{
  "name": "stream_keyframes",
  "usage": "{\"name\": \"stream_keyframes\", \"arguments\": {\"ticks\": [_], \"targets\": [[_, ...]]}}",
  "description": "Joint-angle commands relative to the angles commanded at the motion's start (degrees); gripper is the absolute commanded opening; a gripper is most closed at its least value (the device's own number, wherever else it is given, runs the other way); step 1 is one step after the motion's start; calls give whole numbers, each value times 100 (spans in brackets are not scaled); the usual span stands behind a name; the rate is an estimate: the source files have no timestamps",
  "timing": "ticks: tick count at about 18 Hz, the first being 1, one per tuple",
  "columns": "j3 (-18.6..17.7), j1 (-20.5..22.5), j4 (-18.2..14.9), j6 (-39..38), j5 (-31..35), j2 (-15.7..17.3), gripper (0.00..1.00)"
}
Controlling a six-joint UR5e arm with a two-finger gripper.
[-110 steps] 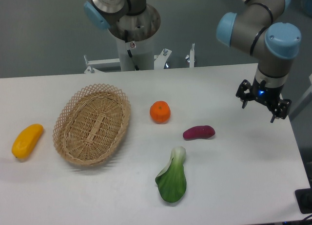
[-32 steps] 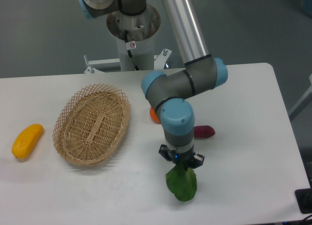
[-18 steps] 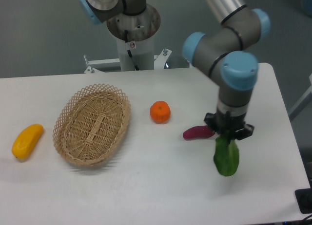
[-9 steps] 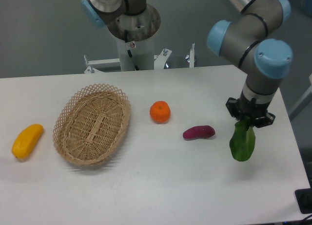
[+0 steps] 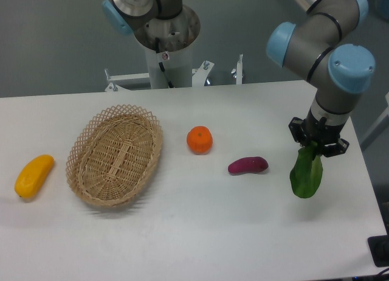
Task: Pick up the green vegetable from the table
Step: 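Lift the bok choy off the table and carry it up past the sweet potato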
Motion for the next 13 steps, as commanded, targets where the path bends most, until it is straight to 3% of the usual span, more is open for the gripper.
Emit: {"name": "stream_keyframes", "arguments": {"ticks": [13], "targets": [[35, -17, -18, 53, 79, -26, 25]]}}
